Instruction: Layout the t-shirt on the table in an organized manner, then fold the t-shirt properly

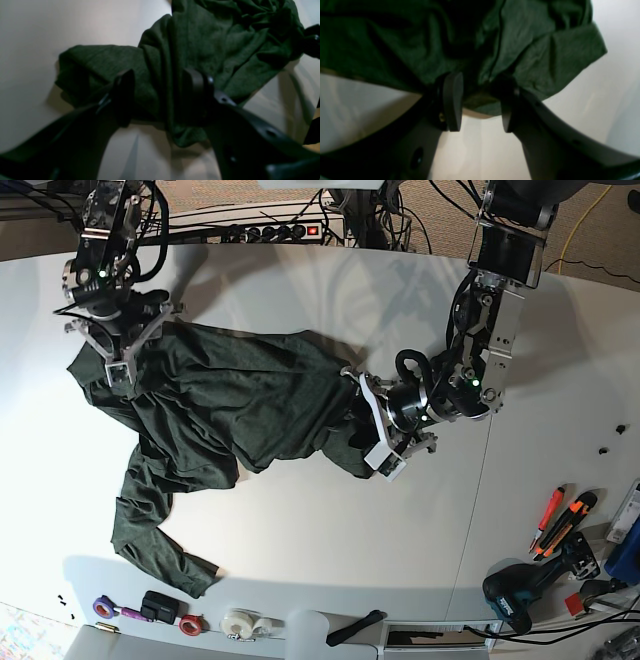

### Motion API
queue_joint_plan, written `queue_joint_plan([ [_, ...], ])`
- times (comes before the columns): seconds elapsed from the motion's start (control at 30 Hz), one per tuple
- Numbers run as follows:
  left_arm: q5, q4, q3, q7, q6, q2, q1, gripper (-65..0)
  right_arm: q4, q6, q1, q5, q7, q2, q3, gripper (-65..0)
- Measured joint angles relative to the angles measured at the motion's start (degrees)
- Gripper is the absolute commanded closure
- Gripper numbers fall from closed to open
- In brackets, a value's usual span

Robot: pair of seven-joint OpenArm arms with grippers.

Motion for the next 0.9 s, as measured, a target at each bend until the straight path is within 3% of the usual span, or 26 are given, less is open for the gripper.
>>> queue_joint_plan([
  [0.13, 0.00, 0.00, 0.00, -0.02, 0.00, 0.00, 0.00, -30.9, 0.00, -3.26, 0.59, -0.48, 9.60, 0.02, 0.00, -24.4],
  [0.33, -0.02, 0.00, 0.00, 0.00, 0.00, 0.00, 0.00, -30.9, -0.68, -3.85, 6.29, -0.39, 9.49, 0.02, 0.00, -24.4],
  [0.57, -0.02, 0.00, 0.00, -0.02, 0.00, 0.00, 0.00, -30.9, -9.81, -3.85, 9.60, -0.44, 8.57, 0.00, 0.00, -24.4],
  [0.6, 0.00, 0.00, 0.00, -0.02, 0.00, 0.00, 0.00, -30.9, -10.95, -3.85, 9.68, -0.50, 8.57, 0.00, 0.00, -23.4],
  [0.73, 0.04, 0.00, 0.00, 0.00, 0.00, 0.00, 0.00, -30.9, -12.46, -3.82, 9.68, -0.52, 6.23, 0.00, 0.00, -2.8],
  [0.9, 0.17, 0.00, 0.00, -0.02, 0.00, 0.00, 0.02, -30.9, -7.98, -3.80, 9.09, -0.70, 2.91, 0.00, 0.00, -1.7],
])
